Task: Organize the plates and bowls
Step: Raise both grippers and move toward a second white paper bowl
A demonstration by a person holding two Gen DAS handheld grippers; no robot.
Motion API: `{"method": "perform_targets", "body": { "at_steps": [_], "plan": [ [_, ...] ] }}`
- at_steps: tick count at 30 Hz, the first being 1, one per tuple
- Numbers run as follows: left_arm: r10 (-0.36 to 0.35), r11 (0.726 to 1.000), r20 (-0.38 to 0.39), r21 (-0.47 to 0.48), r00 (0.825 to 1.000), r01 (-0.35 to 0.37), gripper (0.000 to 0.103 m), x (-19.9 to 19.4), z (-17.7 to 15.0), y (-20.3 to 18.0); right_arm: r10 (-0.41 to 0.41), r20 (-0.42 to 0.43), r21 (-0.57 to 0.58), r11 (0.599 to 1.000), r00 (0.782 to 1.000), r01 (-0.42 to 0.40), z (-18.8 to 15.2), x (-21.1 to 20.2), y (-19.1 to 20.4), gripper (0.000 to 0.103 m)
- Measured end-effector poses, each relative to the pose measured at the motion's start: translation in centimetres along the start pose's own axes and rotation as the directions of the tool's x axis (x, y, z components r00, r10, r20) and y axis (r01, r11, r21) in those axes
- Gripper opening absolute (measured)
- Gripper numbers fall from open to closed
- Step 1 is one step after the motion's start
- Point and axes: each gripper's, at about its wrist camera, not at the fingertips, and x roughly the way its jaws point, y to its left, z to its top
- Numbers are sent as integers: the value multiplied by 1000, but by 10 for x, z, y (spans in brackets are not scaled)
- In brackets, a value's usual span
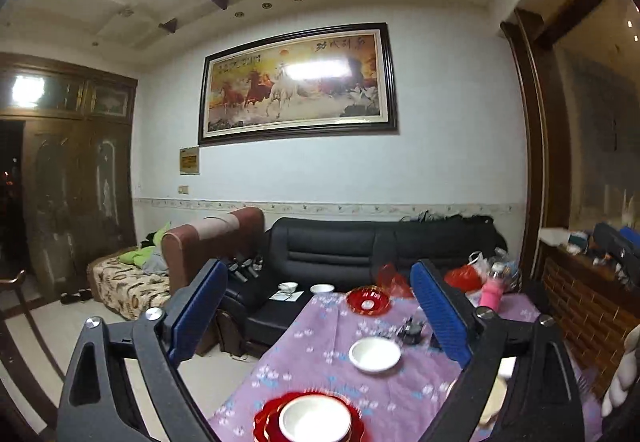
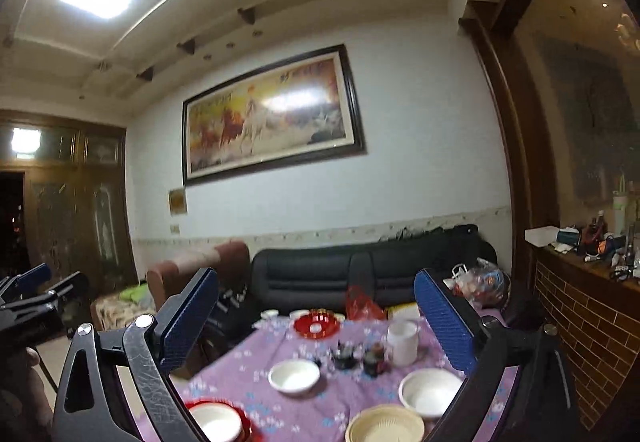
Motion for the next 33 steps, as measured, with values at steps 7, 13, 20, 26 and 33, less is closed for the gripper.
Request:
{"method": "perform_targets", "body": {
  "at_steps": [7, 13, 20, 26, 33],
  "plan": [
    [-34, 999, -152, 37, 988, 40, 102, 92, 42, 7, 7, -105, -1, 1000, 994, -7, 42, 71, 7, 101],
    [-89, 996, -444, -16, 891, 91, 103, 233, -37, 4, 11, -425, 76, 997, 905, 23, -43, 212, -6, 100],
    [-165, 985, -687, -156, 707, 77, 103, 365, -160, 8, 25, -688, 139, 986, 725, 97, -189, 330, -33, 86],
    [-262, 963, -742, -240, 617, 121, 103, 392, -206, 4, 52, -741, 174, 978, 669, 116, -231, 335, -70, 82],
    [-412, 904, -760, -274, 502, 328, 103, 356, -229, -70, -30, -692, 178, 961, 722, 211, -229, 237, -146, 82]
  ]
}}
